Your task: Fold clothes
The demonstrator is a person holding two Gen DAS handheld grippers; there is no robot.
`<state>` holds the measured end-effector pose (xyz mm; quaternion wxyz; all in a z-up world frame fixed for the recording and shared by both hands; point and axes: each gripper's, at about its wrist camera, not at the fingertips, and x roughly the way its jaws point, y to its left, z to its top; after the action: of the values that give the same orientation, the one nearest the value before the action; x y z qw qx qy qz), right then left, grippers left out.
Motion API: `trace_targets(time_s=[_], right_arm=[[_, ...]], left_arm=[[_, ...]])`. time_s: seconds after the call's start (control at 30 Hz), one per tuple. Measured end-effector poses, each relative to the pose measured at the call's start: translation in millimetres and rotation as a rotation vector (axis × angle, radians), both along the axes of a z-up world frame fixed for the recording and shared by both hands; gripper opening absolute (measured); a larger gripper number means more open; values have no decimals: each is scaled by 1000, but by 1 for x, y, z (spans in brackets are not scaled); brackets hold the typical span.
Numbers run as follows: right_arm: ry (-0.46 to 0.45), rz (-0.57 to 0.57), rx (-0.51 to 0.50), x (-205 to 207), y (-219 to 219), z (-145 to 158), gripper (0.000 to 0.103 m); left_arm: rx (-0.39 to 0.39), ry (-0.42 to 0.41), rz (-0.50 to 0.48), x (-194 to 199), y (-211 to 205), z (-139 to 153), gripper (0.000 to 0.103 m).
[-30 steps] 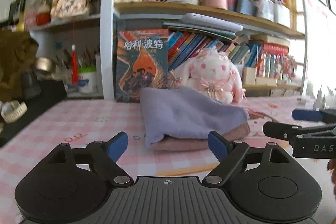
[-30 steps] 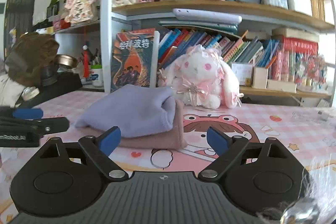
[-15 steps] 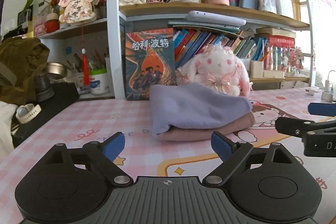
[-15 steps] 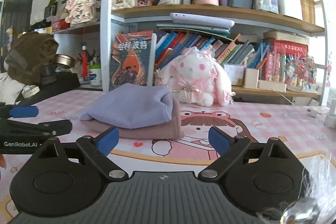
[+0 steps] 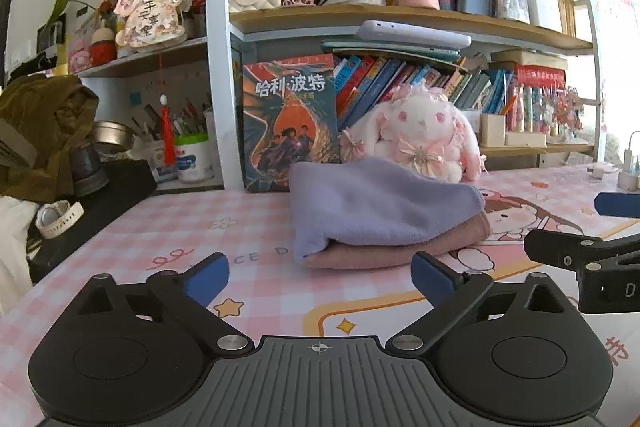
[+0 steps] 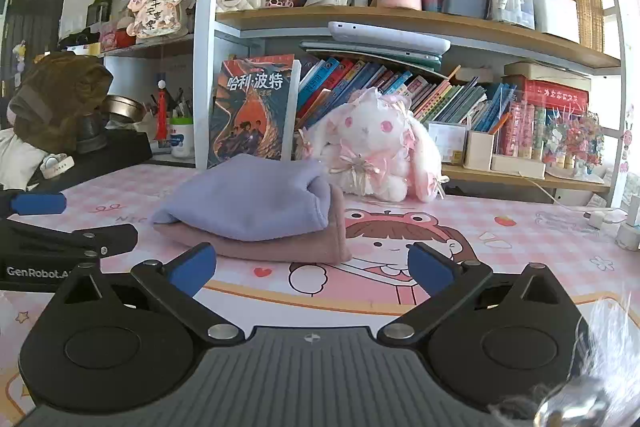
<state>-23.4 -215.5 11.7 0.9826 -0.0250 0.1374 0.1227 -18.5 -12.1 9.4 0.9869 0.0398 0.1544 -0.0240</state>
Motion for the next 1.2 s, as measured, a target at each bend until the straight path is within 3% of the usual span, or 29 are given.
trace_targets(time_s=[1.2], right_arm=[[-20,-20,29,-3,-6,1,103]], left_arm=[[-5,1,11,0,0,0,103]])
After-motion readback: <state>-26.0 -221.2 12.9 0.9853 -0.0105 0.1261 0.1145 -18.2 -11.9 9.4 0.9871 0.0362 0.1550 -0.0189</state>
